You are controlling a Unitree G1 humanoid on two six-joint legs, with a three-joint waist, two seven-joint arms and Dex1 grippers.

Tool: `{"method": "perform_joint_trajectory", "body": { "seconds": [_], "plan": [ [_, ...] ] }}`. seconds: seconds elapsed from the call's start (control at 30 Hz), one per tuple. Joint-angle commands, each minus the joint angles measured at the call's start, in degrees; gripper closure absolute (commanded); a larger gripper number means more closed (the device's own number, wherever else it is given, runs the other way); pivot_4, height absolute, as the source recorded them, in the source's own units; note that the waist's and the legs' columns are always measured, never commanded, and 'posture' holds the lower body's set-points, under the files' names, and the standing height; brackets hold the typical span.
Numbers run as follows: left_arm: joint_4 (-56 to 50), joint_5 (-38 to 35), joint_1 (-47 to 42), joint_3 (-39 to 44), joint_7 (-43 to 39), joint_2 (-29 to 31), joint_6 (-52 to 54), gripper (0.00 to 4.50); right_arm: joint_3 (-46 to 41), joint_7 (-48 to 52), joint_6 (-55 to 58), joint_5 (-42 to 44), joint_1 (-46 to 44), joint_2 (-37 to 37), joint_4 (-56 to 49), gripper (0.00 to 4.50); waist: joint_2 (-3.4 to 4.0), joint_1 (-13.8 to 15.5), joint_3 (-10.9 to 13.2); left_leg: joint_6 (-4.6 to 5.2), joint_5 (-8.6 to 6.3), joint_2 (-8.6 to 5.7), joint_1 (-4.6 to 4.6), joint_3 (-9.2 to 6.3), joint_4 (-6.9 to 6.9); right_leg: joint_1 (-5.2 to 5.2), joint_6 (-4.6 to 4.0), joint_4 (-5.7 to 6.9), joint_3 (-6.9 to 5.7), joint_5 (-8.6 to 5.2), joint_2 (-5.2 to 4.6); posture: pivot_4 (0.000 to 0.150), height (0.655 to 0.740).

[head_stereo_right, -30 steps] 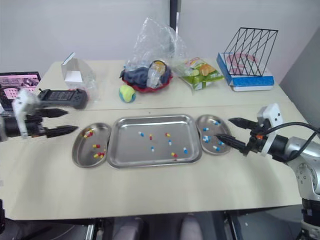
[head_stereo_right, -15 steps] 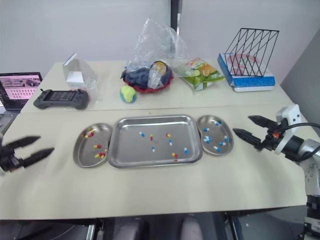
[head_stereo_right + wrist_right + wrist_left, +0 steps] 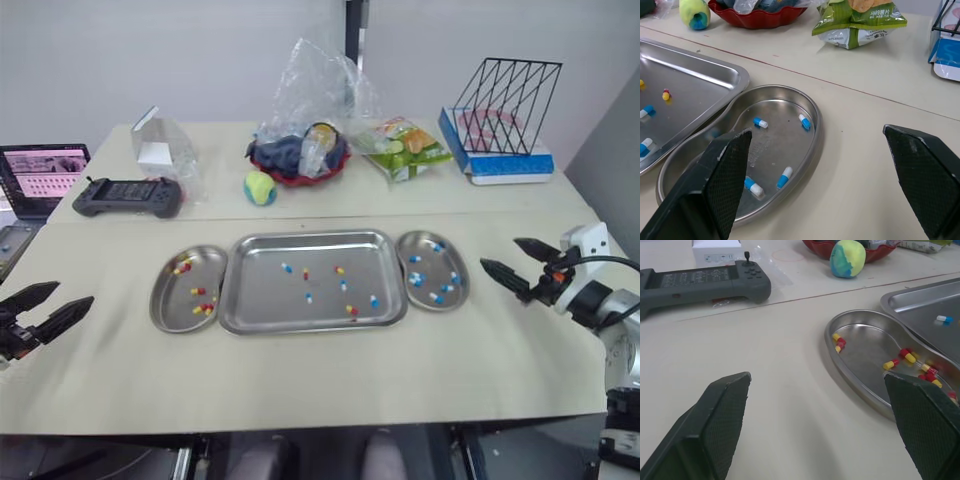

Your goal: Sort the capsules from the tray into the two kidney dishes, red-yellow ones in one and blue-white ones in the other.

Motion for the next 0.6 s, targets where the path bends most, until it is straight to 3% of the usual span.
{"method": "perform_joint_trajectory", "body": {
  "seconds": [0.03, 0.37, 0.6],
  "plan": [
    [-0.9, -0.8, -0.4, -0.1, 0.0, 1.3, -0.8, 0.03, -0.8, 0.0, -0.5, 0.4, -0.4, -0.3, -1.1, 0.08, 0.0, 0.0, 0.0, 0.0, 0.0, 0.0, 0.0, 0.0, 0.0, 0.0, 0.0, 0.0, 0.0, 0.0, 0.0, 0.15, 0.74],
    [-0.3, -1.4, -2.9, -1.2, -1.6, 2.7, -2.3, 0.03, -0.7, -1.2, 1.4, 0.2, -0.7, -0.8, -2.4, 0.08, 0.0, 0.0, 0.0, 0.0, 0.0, 0.0, 0.0, 0.01, 0.0, -0.01, 0.0, -0.01, 0.0, 0.0, 0.0, 0.15, 0.74],
    [-3.1, -4.6, -3.1, -1.1, -10.0, 8.2, -0.4, 0.03, 0.4, -2.0, 11.6, 3.9, 2.9, -0.9, -15.9, 0.08, 0.0, 0.0, 0.0, 0.0, -0.01, 0.03, -0.03, -0.01, -0.01, -0.03, 0.0, -0.01, -0.01, 0.0, 0.04, 0.15, 0.74]
  ]
}}
